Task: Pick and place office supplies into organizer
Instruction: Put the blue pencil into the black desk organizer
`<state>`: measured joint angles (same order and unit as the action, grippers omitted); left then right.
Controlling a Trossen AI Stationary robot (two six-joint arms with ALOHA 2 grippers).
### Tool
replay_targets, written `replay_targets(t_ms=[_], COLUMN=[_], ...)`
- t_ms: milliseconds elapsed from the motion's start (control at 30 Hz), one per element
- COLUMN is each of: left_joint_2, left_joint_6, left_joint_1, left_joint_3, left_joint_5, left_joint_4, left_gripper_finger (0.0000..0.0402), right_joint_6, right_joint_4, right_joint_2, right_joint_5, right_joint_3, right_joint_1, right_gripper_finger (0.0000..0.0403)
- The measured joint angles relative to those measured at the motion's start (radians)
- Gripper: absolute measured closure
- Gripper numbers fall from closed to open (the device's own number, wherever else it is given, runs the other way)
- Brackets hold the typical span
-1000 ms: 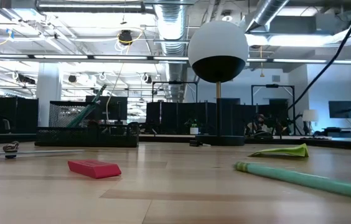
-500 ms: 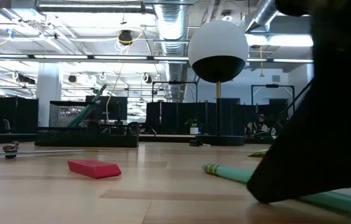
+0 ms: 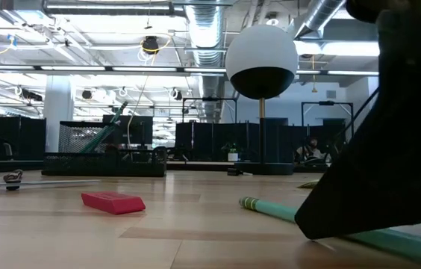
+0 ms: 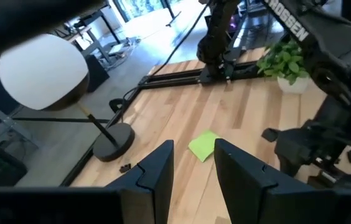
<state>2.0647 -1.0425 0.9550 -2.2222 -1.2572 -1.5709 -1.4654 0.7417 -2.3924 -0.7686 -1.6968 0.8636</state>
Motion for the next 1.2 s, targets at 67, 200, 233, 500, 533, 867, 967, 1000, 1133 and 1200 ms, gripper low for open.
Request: replay_targets(t_ms=[67,200,233,500,533,867,967,1000,1133,1200], left_joint_2=[0.0,0.0,0.0,0.0,0.0,0.0,0.0,0.0,0.0,0.0], left_joint_6=[-0.018,-0.029,-0.03,-0.026,-0.027,-0.034,-0.035,-0.035,-0.035,-0.035], left_joint_1=[0.0,0.0,0.0,0.0,0.0,0.0,0.0,0.0,0.0,0.0], left_joint_3=[0.018,0.033,0.033,0.033,0.033,0.033,0.033,0.033,0.033,0.033], left_joint_5=[0.0,-0.008,-0.007,-0.013,-0.012,0.0,0.005,0.005,0.005,0.005], left_joint_4=[0.0,0.0,0.0,0.0,0.0,0.0,0.0,0.0,0.0,0.0], left_gripper_finger=[0.029,0.029,0.029,0.029,0.029,0.029,0.029,0.029,0.029,0.029], right_joint_6=[0.011,0.025,0.016,-0.026,-0.034,-0.105,-0.073,-0.064,-0.057,-0.037], right_joint_4=[-0.002,-0.013,-0.022,-0.094,-0.095,-0.132,-0.12,-0.101,0.034,0.071], right_joint_2=[0.0,0.002,0.003,0.003,0.002,0.005,0.006,0.006,0.009,0.009], right_joint_5=[0.006,0.068,0.088,0.099,0.089,0.073,0.074,0.074,0.049,0.049], right_joint_3=[0.001,0.0,0.0,-0.002,-0.002,0.037,0.042,0.043,0.042,0.042], right_joint_1=[0.009,0.026,0.032,0.101,0.109,0.152,0.151,0.151,0.14,0.124], right_gripper_finger=[0.0263,0.0266,0.0266,0.0276,0.0279,0.0292,0.0292,0.0292,0.0293,0.0293])
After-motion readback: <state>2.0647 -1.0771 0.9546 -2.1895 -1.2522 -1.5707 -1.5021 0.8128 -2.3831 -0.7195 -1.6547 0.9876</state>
